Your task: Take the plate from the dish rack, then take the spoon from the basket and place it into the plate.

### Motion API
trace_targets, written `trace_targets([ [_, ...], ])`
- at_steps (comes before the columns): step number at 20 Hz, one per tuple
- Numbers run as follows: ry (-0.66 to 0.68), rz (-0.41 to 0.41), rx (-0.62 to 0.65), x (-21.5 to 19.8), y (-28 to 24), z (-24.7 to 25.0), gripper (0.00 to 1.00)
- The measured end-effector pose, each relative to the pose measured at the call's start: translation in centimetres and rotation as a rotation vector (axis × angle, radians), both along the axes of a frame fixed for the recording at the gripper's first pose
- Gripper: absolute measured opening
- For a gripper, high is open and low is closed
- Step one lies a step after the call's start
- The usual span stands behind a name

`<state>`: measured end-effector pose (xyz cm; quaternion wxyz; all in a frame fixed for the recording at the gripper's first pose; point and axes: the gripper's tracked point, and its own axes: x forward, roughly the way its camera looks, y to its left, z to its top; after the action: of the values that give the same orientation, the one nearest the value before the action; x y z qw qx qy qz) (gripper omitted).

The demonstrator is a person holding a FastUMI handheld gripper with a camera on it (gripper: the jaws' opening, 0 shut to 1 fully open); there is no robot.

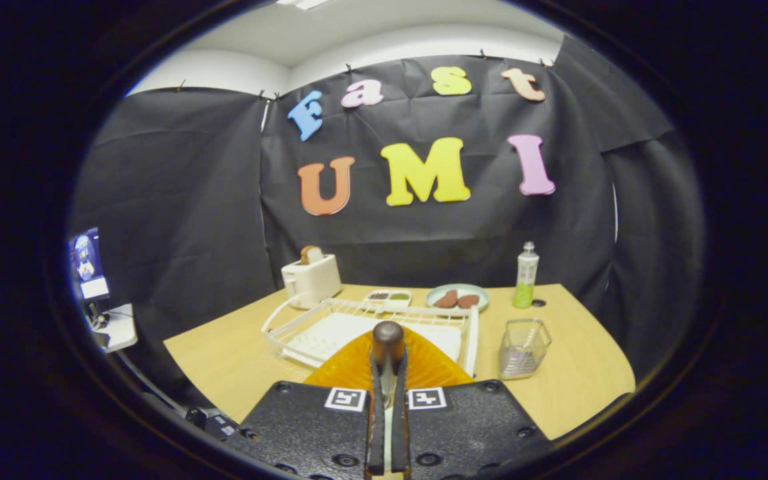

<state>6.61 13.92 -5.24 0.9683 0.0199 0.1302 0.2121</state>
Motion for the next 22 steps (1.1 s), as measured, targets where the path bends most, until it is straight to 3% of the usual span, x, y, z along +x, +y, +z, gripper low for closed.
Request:
trace_targets([
  [4, 0.082, 0.039, 0.000, 0.0, 2.0, -4.4, 0.09],
  [10, 0.186, 0.088, 0.067, 0.4, 3.1, -6.8, 0.11],
  [18, 0.168, 0.003, 0.061, 2.3, 0.3, -6.5, 0.25],
  [20, 0.152, -0.029, 0.065, 2.7, -0.6, -6.1, 0.32],
  [22, 0.141, -0.062, 0.074, 3.2, -1.5, -5.8, 0.44],
])
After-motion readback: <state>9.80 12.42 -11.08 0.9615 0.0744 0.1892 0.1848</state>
